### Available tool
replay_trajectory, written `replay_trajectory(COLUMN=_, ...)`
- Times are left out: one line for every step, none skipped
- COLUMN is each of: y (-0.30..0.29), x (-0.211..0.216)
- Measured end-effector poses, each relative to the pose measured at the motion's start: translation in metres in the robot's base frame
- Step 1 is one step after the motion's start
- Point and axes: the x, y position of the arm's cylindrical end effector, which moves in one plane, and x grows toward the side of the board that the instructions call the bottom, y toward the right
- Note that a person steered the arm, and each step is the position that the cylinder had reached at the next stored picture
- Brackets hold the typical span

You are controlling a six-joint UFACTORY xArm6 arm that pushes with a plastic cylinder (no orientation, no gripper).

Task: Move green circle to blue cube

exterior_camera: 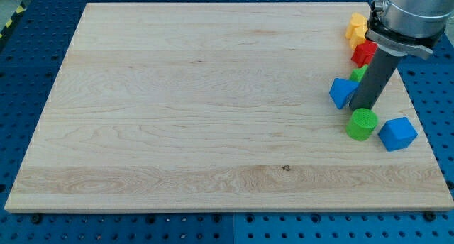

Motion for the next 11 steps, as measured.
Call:
replay_trajectory(y=0.000, x=0.006)
replay_trajectory(y=-0.030, x=0.006)
replay_trajectory(y=-0.052, x=0.012)
replay_trajectory(y=-0.052, x=0.022)
replay_trajectory(y=-0.051, x=0.027)
replay_trajectory(y=-0.050, x=0.027)
replay_trajectory(y=-0.040, x=0.014)
replay_trajectory(y=-0.025, x=0.006)
replay_trajectory(y=-0.019, x=0.008)
replay_trajectory(y=-0.019, x=0.009)
replay_trajectory(y=-0.017, x=0.015)
